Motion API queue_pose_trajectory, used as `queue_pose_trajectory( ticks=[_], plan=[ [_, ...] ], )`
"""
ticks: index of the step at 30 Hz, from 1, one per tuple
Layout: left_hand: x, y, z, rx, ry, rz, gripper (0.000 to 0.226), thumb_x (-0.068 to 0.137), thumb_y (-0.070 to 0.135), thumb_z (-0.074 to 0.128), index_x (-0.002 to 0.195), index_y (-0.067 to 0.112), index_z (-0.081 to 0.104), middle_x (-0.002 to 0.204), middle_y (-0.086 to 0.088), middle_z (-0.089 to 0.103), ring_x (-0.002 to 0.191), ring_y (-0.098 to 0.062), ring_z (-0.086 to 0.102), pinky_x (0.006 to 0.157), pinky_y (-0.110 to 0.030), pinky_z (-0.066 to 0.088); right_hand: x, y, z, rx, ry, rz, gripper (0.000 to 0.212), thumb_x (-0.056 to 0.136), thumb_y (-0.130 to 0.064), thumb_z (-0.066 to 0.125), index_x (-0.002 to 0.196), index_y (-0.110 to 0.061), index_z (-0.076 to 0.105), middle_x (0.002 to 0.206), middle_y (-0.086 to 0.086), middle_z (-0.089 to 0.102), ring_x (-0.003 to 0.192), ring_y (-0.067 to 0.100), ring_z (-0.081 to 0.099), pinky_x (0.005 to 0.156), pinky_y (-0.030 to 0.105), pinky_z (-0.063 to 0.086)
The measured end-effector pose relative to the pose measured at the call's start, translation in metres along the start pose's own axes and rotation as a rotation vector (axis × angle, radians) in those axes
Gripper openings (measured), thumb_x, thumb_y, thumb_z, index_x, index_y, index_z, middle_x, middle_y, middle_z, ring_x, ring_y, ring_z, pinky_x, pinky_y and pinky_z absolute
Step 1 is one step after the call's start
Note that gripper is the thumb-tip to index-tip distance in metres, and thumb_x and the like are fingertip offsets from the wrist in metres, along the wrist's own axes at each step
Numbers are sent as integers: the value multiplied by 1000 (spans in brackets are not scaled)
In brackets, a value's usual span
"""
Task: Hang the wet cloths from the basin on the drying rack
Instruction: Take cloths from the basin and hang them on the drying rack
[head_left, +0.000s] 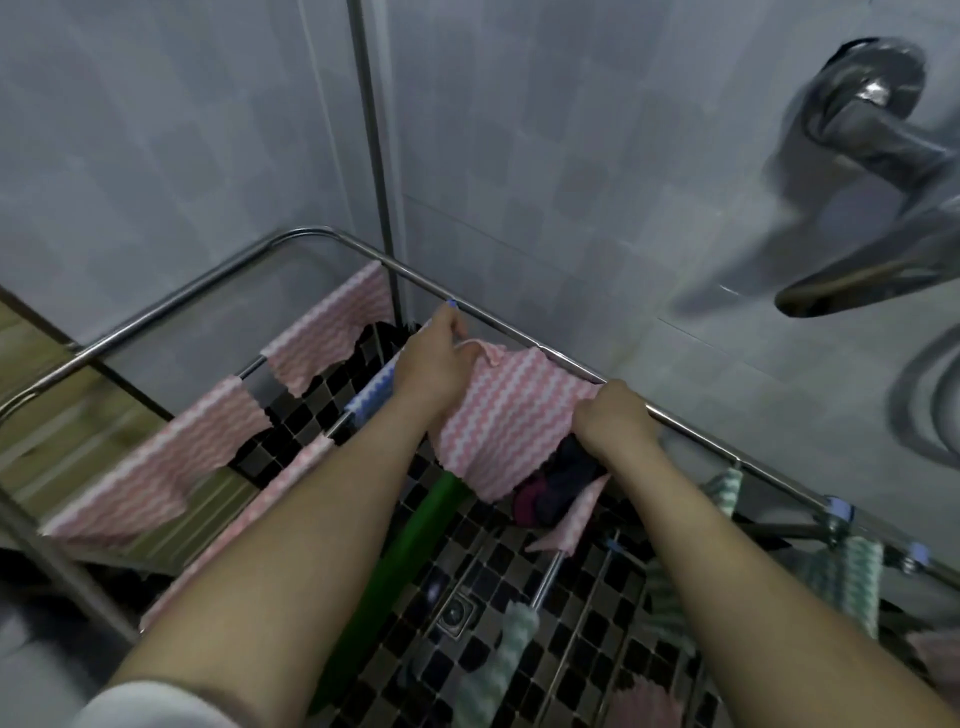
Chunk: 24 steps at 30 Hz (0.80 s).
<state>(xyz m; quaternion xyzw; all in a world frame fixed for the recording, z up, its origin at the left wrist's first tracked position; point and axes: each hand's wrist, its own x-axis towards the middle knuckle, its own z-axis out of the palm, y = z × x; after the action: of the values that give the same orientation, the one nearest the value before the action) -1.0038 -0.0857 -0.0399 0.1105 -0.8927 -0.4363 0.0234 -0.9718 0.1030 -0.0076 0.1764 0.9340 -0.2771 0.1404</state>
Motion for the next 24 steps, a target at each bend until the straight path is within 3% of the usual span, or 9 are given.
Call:
queue_pose_trajectory(
  ticks=[3, 5, 7, 9, 13, 14, 19, 22, 24],
  plan=[
    [1, -2, 7, 110, 7, -17, 18, 91, 32, 55, 85, 18, 46, 80, -5, 55, 78, -23, 52, 68, -35, 38, -3, 0, 4, 15, 41, -30, 35, 90, -14, 50, 120, 4, 43, 105, 19, 61, 111, 37, 56, 82, 36, 43],
    [4, -2, 10, 175, -35, -46, 24, 96, 36, 49, 81, 16, 49, 80, -5, 55, 77, -21, 51, 67, -33, 35, -6, -2, 8, 20, 34, -97, 30, 91, -19, 51, 116, -4, 44, 83, 6, 55, 91, 28, 55, 72, 32, 38],
    [7, -3, 11, 154, -100, -94, 35, 98, 35, 45, 71, 14, 51, 80, -13, 61, 80, -26, 58, 65, -33, 37, -7, -9, 11, 37, -22, -142, 21, 91, -27, 51, 100, -8, 55, 80, 7, 65, 80, 27, 57, 68, 34, 39],
    [12, -4, 12, 127, -147, -133, 41, 99, 34, 41, 71, 9, 56, 93, -22, 67, 92, -33, 63, 70, -35, 41, -3, -19, 14, 125, -81, -154, 40, 91, -37, 51, 78, -2, 65, 76, 12, 72, 73, 30, 65, 66, 33, 46],
    [8, -5, 15, 16, -178, -160, 24, 94, 22, 50, 79, 7, 62, 81, -14, 63, 82, -26, 59, 64, -32, 40, 6, -25, 28, 178, -58, -121, 45, 90, -39, 53, 56, -10, 59, 58, 5, 59, 60, 26, 54, 49, 27, 36],
    [5, -9, 16, -43, -181, -162, 11, 90, 14, 52, 85, 12, 61, 85, -7, 61, 83, -22, 58, 63, -29, 40, 8, -25, 30, 204, -42, -110, 39, 87, -35, 55, 58, -11, 61, 61, 5, 60, 62, 27, 56, 51, 27, 38],
    [-10, -23, 12, -273, -19, -147, 27, 94, 9, 52, 116, 20, 62, 111, 3, 58, 96, -13, 56, 75, -22, 43, 7, -31, 36, 237, 47, -137, 16, 80, -23, 62, 71, -13, 71, 72, 6, 69, 75, 26, 66, 66, 29, 48],
    [-17, -24, 11, -207, -85, -154, 35, 95, 17, 55, 130, 19, 55, 106, -3, 62, 81, -15, 59, 61, -19, 46, 4, -33, 36, 256, 81, -214, 4, 84, -23, 66, 82, -20, 68, 82, -2, 65, 80, 19, 62, 69, 26, 41],
    [-27, -23, 2, -82, -164, -124, 39, 93, 19, 57, 132, 21, 53, 113, -6, 64, 93, -19, 63, 76, -27, 52, 3, -31, 36, 245, 74, -265, 6, 86, -25, 67, 91, -21, 67, 86, -5, 62, 80, 14, 58, 71, 25, 39]
  ],
)
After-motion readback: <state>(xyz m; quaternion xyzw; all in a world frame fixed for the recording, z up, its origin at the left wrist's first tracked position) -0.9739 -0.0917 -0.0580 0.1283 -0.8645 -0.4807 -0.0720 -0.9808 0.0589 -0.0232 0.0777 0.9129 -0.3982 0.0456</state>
